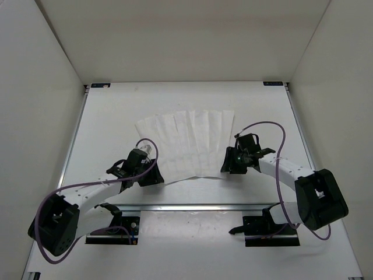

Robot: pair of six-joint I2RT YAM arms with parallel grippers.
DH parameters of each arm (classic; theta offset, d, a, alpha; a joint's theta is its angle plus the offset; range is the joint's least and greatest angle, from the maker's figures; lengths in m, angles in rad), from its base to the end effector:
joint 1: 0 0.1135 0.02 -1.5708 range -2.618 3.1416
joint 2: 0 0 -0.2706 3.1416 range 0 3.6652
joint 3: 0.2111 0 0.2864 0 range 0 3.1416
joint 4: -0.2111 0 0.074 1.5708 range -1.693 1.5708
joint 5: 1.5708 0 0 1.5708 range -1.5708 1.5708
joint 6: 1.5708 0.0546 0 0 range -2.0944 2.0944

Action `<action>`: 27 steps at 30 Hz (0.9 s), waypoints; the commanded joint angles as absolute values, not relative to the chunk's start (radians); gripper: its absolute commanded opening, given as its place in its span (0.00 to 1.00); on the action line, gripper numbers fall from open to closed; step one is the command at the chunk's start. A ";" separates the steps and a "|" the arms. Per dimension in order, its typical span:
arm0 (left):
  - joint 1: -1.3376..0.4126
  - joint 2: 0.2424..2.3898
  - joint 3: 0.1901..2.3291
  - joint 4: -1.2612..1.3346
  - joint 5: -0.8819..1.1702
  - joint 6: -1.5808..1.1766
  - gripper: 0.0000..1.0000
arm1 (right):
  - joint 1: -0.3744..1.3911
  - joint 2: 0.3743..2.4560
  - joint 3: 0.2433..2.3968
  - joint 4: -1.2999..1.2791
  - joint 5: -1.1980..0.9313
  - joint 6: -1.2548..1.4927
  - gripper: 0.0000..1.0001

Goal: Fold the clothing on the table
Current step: Fold the skirt

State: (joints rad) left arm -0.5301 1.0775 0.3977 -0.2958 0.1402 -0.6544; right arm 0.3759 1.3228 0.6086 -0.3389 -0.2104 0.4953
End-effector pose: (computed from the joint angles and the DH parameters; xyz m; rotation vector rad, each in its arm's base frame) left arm 0.1852 -0.1174 0.1164 -0.1080 2.6568 -0.6100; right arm 0.2447 0.1088 0.1270 0.0859 2.7045 0.5611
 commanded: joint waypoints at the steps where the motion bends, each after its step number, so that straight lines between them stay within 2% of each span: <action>1: -0.554 1.103 0.374 -0.232 0.117 -0.684 0.54 | 0.396 1.350 0.594 -0.279 -0.196 0.496 0.43; 4: -0.563 1.109 0.382 -0.213 0.112 -0.696 0.29 | 0.417 1.361 0.594 -0.281 -0.204 0.511 0.30; 6: -0.561 1.100 0.379 -0.213 0.106 -0.698 0.00 | 0.437 1.347 0.591 -0.307 -0.203 0.522 0.12; 8: -0.555 1.091 0.394 -0.241 0.109 -0.681 0.00 | 0.439 1.324 0.598 -0.327 -0.210 0.526 0.00; 12: -0.555 1.025 0.455 -0.394 0.095 -0.634 0.00 | 0.443 1.241 0.630 -0.437 -0.218 0.508 0.00; 18: -0.537 0.797 0.534 -0.639 0.100 -0.615 0.00 | 0.459 1.057 0.672 -0.619 -0.256 0.499 0.00; 27: -0.537 0.582 0.569 -0.853 0.172 -0.638 0.00 | 0.460 0.760 0.647 -0.828 -0.351 0.517 0.00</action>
State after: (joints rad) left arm -0.5526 0.6395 0.5426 -0.7090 0.1516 -0.6376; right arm 0.4587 0.8284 0.6437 -0.7193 -0.3244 0.5156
